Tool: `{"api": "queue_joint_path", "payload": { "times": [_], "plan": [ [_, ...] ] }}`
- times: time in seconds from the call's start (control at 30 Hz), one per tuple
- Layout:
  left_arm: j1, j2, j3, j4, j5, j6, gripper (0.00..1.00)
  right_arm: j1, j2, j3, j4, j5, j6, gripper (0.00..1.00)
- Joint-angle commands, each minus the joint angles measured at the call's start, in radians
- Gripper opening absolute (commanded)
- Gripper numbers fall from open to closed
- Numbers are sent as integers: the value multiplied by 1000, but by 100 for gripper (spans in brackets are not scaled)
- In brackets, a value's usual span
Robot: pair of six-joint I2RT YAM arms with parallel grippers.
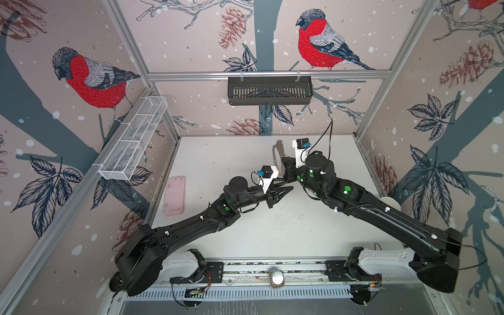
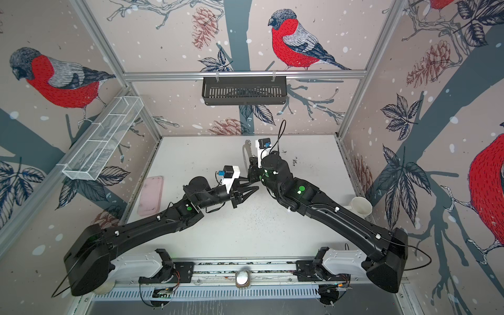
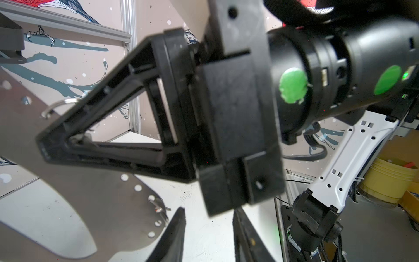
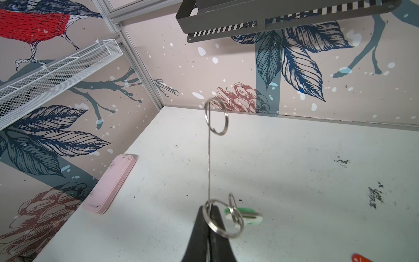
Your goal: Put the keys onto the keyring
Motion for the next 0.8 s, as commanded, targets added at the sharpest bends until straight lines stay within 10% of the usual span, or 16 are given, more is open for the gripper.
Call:
{"api": "queue_joint_path", "payload": {
  "times": [0.0,0.33,0.77],
  "plan": [
    [-3,-21,-6,63,11,26,36,-1,1,4,40,-2,2,0],
    [-4,-152,-10,-251,-246,324,35,-29,21,82,-61,-72,-9,0],
    [-13,-167,-76,-87,-481,413,30,-33,23,91,-65,-98,2,0]
  ]
}}
